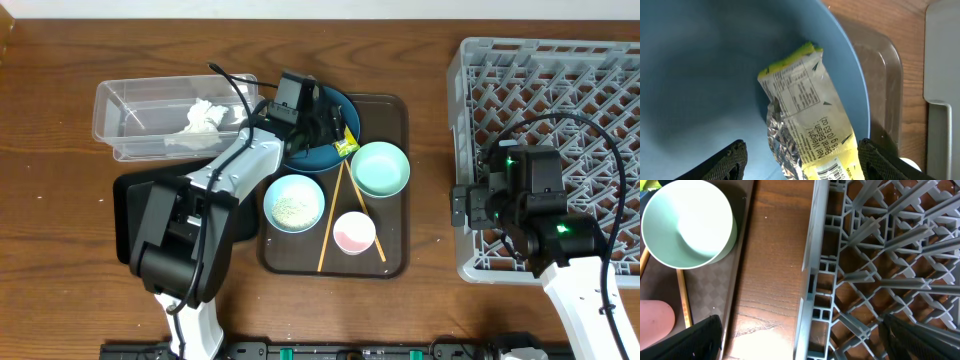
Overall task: Sort waste into correct bins and load items into the dishwasher rack
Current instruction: 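Drop the tissue into the clear plastic bin with the left gripper, then grasp the yellow snack wrapper with the left gripper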
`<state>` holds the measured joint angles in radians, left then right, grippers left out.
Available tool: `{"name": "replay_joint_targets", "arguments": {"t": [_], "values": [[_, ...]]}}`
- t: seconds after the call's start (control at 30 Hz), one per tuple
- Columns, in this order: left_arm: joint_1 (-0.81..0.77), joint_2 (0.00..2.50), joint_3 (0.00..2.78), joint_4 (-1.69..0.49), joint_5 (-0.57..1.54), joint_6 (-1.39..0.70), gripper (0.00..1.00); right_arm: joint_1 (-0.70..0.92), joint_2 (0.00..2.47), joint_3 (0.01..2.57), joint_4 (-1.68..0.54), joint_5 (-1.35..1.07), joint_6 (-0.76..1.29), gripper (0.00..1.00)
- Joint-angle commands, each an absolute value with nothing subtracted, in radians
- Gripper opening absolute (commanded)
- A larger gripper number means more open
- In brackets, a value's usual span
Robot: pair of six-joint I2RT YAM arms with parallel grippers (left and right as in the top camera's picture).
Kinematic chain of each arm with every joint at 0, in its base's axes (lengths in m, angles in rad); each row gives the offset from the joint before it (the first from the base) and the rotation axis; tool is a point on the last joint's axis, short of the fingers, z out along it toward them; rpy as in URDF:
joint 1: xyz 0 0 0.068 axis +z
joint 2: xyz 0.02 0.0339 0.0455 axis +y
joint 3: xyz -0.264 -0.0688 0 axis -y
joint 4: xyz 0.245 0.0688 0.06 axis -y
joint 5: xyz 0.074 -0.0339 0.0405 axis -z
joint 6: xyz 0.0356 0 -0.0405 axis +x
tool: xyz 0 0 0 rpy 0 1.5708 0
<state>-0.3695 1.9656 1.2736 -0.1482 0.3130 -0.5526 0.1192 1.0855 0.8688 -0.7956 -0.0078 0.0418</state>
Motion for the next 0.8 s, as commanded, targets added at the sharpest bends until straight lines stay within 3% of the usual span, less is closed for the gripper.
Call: {"name": "replay_joint_targets", "arguments": {"t": [0.0,0.27,0.57,0.77], "values": [[-0.372,1.996,1.271,-0.142,0.332,-0.612,0.73,0.138,1.080,0.890,-0.797,-0.013,0.052,0.99],[-0.373,2.022,1.271,-0.124,0.356,-0.694,0.71,0.138,1.080,0.890,-0.797,-0.017,0.052,0.99],[-0.373,2.022,1.271,-0.121,0.359,-0.693,0.10,0.138,1.080,0.890,-0.797,-0.017,0.052,0.99],[-0.366,1.983,1.271,-0.157,0.358,-0.583,0.06,0.138,1.080,0.890,-0.797,-0.016,0.052,0.99]]}}
